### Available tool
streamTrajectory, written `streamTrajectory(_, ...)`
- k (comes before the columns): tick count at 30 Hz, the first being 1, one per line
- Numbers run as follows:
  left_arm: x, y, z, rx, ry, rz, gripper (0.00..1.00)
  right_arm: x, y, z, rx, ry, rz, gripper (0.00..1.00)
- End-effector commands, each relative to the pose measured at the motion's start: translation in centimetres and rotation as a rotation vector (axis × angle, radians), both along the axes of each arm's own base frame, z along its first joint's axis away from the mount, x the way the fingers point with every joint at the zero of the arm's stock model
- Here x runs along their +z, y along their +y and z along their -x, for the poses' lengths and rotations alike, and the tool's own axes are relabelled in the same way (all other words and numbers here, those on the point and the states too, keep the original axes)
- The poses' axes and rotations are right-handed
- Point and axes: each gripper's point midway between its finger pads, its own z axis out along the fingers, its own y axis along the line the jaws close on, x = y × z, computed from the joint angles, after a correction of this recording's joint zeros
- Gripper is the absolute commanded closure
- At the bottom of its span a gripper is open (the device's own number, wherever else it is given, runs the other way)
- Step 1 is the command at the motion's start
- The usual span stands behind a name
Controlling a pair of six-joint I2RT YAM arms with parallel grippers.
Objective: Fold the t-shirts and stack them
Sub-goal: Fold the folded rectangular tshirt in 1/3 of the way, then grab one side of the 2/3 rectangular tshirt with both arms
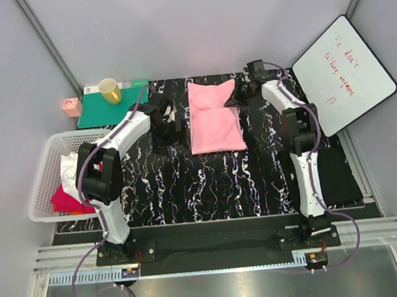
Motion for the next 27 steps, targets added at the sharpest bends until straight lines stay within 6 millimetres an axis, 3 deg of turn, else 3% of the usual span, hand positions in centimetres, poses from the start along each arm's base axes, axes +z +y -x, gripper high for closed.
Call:
streamTrajectory(1,-2.7,-2.8,-1.8,0.028,0.029,0.14,0.01,6.2,-5.1,4.6,-0.051,-0.009,0.006,0.84)
streamTrajectory(3,-3.6,-3.6,-2.2,0.051,0.061,0.177,0.01,5.4,-6.3,6.7,-0.055,0.032,0.007,0.73)
streamTrajectory(4,-4.9,-4.0,-2.6,0.059,0.077,0.183,0.02,4.7,-7.2,8.9,-0.06,0.07,0.011,0.67)
streamTrajectory(6,-5.6,-4.6,-3.0,0.075,0.097,0.205,0.03,4.1,-7.6,10.6,-0.051,0.082,0.023,0.56)
streamTrajectory(7,-6.3,-4.8,-3.4,0.082,0.105,0.205,0.03,3.6,-7.7,12.2,-0.05,0.106,0.028,0.47)
streamTrajectory(8,-6.6,-4.7,-3.7,0.086,0.104,0.197,0.04,3.4,-7.6,12.7,-0.049,0.11,0.024,0.32)
streamTrajectory(9,-6.8,-4.7,-3.9,0.095,0.106,0.192,0.04,3.1,-7.7,13.2,-0.052,0.121,0.02,0.27)
streamTrajectory(11,-7.2,-4.9,-4.7,0.105,0.097,0.183,0.04,1.7,-7.4,14.4,-0.047,0.169,0.003,0.04)
streamTrajectory(14,-7.6,-5.5,-5.6,0.113,0.106,0.2,0.08,-0.3,-6.7,15.5,-0.03,0.236,-0.041,0.02)
streamTrajectory(17,-8.1,-6.0,-6.2,0.124,0.12,0.212,0.23,-2.0,-6.1,16.1,-0.015,0.289,-0.072,0.02)
streamTrajectory(18,-8.4,-6.1,-6.4,0.127,0.123,0.21,0.39,-2.9,-6.0,16.3,-0.015,0.316,-0.077,0.03)
streamTrajectory(20,-8.5,-6.3,-6.6,0.135,0.132,0.217,0.6,-3.4,-5.6,16.9,-0.014,0.374,-0.115,0.09)
streamTrajectory(21,-8.6,-6.4,-6.8,0.136,0.134,0.222,0.79,-3.7,-5.2,17.3,0.0,0.402,-0.143,0.13)
streamTrajectory(22,-8.5,-6.6,-6.8,0.14,0.144,0.233,0.88,-3.8,-5.0,17.6,0.0,0.425,-0.156,0.18)
streamTrajectory(23,-8.6,-6.7,-6.8,0.142,0.148,0.237,0.97,-3.8,-4.8,17.8,0.003,0.439,-0.168,0.24)
streamTrajectory(25,-8.6,-6.7,-6.8,0.146,0.151,0.239,1.0,-3.6,-4.3,18.3,0.024,0.457,-0.197,0.47)
streamTrajectory(26,-8.4,-6.7,-6.7,0.145,0.149,0.237,1.0,-3.5,-4.2,18.4,0.028,0.466,-0.198,0.6)
streamTrajectory(27,-8.4,-6.6,-6.6,0.148,0.15,0.235,1.0,-3.6,-4.1,18.7,0.029,0.481,-0.199,0.81)
